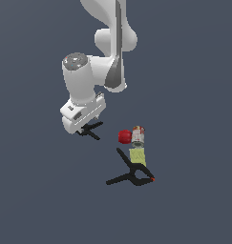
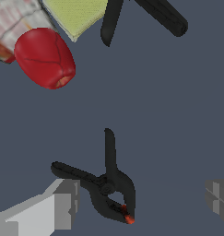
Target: Pick up a designated object from a clutter of objects.
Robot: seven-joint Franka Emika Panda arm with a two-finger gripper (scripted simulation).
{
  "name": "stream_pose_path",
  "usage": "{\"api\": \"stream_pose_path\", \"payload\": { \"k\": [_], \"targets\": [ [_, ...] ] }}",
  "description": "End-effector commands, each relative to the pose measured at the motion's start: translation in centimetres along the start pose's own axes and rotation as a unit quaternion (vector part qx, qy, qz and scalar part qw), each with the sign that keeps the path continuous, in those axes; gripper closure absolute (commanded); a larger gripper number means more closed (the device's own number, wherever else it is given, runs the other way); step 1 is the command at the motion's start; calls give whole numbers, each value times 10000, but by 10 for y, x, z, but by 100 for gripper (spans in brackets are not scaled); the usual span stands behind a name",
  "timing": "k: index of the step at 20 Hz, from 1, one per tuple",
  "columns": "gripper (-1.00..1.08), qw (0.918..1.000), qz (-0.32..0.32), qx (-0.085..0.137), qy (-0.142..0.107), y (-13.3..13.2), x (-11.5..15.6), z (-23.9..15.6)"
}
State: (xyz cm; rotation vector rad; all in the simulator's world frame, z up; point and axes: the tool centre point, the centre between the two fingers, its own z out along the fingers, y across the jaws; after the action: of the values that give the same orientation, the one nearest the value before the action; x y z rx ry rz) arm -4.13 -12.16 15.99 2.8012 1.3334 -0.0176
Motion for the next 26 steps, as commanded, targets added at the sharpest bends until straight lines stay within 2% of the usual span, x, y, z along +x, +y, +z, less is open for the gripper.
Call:
{"api": "stream_pose_path", "payload": {
  "k": [1, 10, 19, 26],
  "targets": [
    [-92, 9996, -288, 11, 1, -1, -8, 10],
    [-92, 9915, -1296, 58, 32, -8, -34, 44],
    [-92, 9746, -2233, 94, 103, -19, -56, 73],
    [-92, 9632, -2681, 105, 152, -26, -66, 86]
  ]
}}
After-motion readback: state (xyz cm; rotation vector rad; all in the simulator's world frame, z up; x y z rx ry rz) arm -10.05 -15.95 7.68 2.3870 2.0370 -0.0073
